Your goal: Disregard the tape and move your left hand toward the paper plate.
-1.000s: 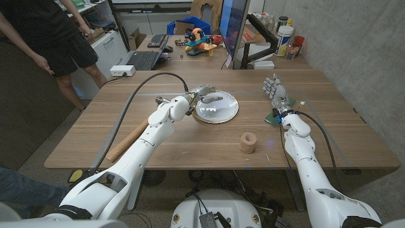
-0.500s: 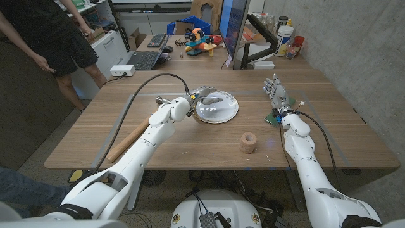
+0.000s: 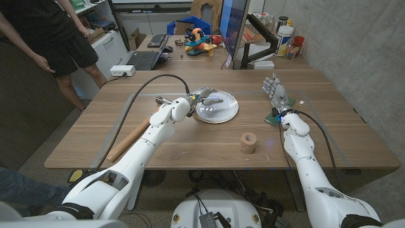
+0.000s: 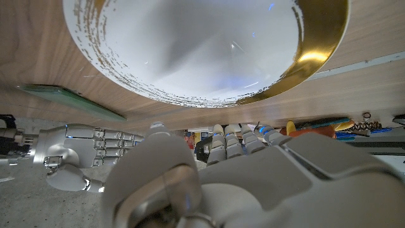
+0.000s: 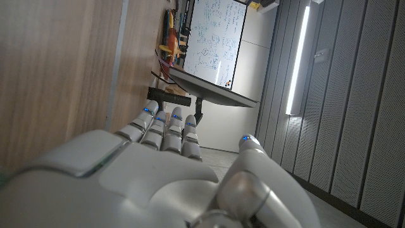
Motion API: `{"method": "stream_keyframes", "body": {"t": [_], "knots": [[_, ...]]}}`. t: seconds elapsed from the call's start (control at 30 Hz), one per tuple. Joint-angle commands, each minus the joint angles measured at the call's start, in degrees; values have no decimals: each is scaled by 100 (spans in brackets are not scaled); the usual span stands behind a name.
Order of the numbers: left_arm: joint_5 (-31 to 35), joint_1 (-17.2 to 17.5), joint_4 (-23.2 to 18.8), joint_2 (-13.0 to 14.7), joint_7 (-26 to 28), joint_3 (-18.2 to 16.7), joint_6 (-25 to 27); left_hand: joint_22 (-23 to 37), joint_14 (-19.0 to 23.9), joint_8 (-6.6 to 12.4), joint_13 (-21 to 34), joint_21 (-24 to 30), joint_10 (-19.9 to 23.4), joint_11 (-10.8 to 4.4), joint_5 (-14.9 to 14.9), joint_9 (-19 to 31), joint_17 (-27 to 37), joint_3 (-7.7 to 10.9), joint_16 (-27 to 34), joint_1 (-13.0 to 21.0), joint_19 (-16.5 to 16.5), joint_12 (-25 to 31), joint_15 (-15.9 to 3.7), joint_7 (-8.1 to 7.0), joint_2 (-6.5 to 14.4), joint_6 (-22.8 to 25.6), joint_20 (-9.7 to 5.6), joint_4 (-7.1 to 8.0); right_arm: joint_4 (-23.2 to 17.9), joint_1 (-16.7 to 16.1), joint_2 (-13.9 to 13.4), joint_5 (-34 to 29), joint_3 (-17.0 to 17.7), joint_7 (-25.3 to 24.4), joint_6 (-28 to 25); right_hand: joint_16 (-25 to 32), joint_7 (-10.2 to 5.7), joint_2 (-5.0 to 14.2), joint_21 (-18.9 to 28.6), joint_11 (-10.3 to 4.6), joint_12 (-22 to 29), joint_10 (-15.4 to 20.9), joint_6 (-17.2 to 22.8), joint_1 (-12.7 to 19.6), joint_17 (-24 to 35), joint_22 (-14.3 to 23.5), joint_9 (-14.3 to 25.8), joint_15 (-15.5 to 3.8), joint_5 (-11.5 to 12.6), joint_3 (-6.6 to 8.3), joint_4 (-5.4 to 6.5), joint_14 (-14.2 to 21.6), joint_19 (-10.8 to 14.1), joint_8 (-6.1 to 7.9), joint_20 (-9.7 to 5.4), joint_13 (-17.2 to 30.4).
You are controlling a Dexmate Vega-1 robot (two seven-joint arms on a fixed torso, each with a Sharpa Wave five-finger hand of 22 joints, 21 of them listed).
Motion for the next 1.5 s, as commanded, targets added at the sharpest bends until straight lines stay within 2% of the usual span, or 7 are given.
{"method": "stream_keyframes", "body": {"t": [0.03,0.7,1.5], "knots": [[-6,-39,123,-41,-20,10,-41,28,19,24,15,27,19,-16,-17,18,13,16,12,52,-50,21,-18,-32,8,38,26,11,1,15,10,-26,-17,-30,-22,-21,18,17,-9,-12,-6,59,50,41,-7,15,5,8,23,-33,-6,36,31,36,-5,24],[-20,-39,249,-94,14,6,-93,28,19,25,16,25,22,-7,-20,19,14,23,11,56,-57,18,-16,-33,6,48,20,16,23,20,16,-33,-26,-33,-12,-22,15,24,-52,-11,-10,61,50,41,-7,16,5,14,23,-43,-12,39,43,35,-2,25],[122,61,48,-135,13,51,105,28,22,22,17,24,26,-19,-21,19,13,32,10,63,-60,16,-24,-48,2,49,18,21,128,95,-52,56,23,125,48,-22,4,42,-108,-6,-18,56,56,39,-7,18,5,3,24,-52,-18,47,61,36,1,25]]}}
